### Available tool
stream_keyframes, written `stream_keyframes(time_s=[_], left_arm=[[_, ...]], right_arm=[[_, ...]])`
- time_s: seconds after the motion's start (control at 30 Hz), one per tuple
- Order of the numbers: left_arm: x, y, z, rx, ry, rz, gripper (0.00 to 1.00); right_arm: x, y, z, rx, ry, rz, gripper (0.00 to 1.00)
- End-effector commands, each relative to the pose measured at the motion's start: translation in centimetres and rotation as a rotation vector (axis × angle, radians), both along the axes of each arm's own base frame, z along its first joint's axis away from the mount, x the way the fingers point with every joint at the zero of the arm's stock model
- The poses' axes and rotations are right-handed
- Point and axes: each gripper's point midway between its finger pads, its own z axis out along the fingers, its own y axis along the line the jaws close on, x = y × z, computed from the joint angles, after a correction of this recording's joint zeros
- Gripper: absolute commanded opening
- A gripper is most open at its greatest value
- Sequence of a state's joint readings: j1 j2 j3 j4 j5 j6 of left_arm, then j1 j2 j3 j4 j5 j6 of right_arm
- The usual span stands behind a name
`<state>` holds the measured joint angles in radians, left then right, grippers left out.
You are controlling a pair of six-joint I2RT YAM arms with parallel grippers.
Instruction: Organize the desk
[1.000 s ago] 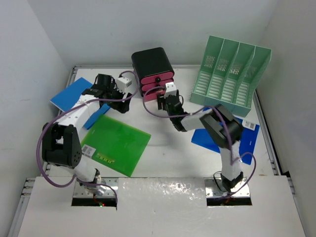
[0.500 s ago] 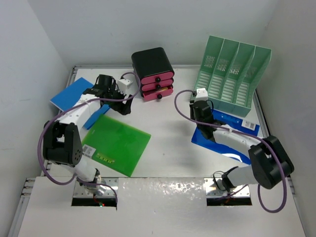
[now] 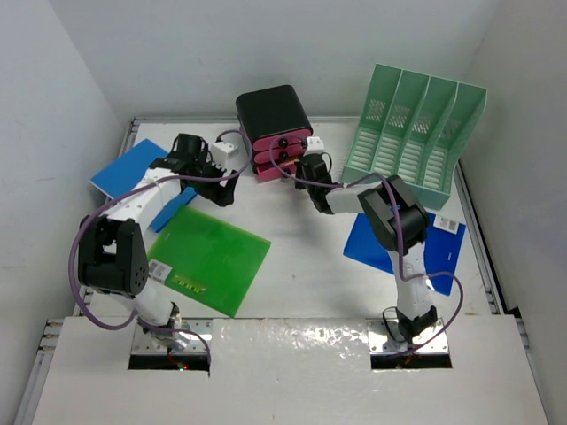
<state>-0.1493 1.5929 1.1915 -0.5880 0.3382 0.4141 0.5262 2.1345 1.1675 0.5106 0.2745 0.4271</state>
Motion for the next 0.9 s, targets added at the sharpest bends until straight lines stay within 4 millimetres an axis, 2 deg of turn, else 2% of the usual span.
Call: stream_keyframes(time_s=[0.0, 0.1, 0.13, 0.17, 0.2, 0.3, 0.47, 0.57, 0.67, 0.73, 0.77, 0.8, 0.83, 0.87], left_arm=[[1.4, 0.3, 1.1, 0.004, -0.051, 0.005, 0.80], [1.5, 0.4, 0.5, 0.012, -0.040, 0.007, 0.81], [1.5, 0.4, 0.4, 0.012, -0.035, 0.007, 0.81], [1.6, 0.4, 0.3, 0.014, -0.034, 0.008, 0.81], [1.6, 0.5, 0.3, 0.016, -0.033, 0.008, 0.80], [1.6, 0.5, 0.4, 0.019, -0.039, 0.008, 0.81], [1.6, 0.5, 0.5, 0.019, -0.041, 0.011, 0.81], [1.6, 0.6, 0.5, 0.022, -0.041, 0.011, 0.81], [1.7, 0.7, 0.6, 0.028, -0.049, 0.017, 0.81], [2.4, 1.2, 1.3, 0.030, -0.084, 0.053, 0.81], [2.5, 1.9, 1.3, 0.048, -0.096, 0.084, 0.81], [2.9, 2.7, 1.6, 0.043, -0.108, 0.128, 0.81], [3.5, 3.3, 3.0, 0.036, -0.159, 0.159, 0.81], [3.7, 4.3, 3.4, 0.040, -0.179, 0.200, 0.82]], right_arm=[[3.1, 1.1, 2.5, 0.073, -0.096, -0.063, 0.00], [4.5, 1.5, 1.4, 0.089, -0.107, -0.090, 0.00], [5.2, 1.7, 1.8, 0.095, -0.122, -0.100, 0.00], [5.5, 1.8, 0.8, 0.090, -0.114, -0.107, 0.00], [5.8, 1.8, 0.7, 0.093, -0.118, -0.112, 0.00], [6.9, 2.1, 1.4, 0.103, -0.168, -0.120, 0.00], [8.0, 2.1, 4.0, 0.158, -0.278, -0.145, 0.00], [8.4, 2.5, 4.4, 0.160, -0.297, -0.133, 0.00], [8.1, 2.5, 4.4, 0.164, -0.287, -0.123, 0.00], [7.0, 2.3, 4.7, 0.169, -0.286, -0.113, 0.00], [6.5, 2.2, 4.7, 0.171, -0.283, -0.111, 0.00], [5.4, 1.5, 3.6, 0.149, -0.256, -0.113, 0.00], [5.0, 1.4, 5.0, 0.162, -0.278, -0.114, 0.00], [4.3, 1.2, 5.1, 0.155, -0.277, -0.112, 0.03]])
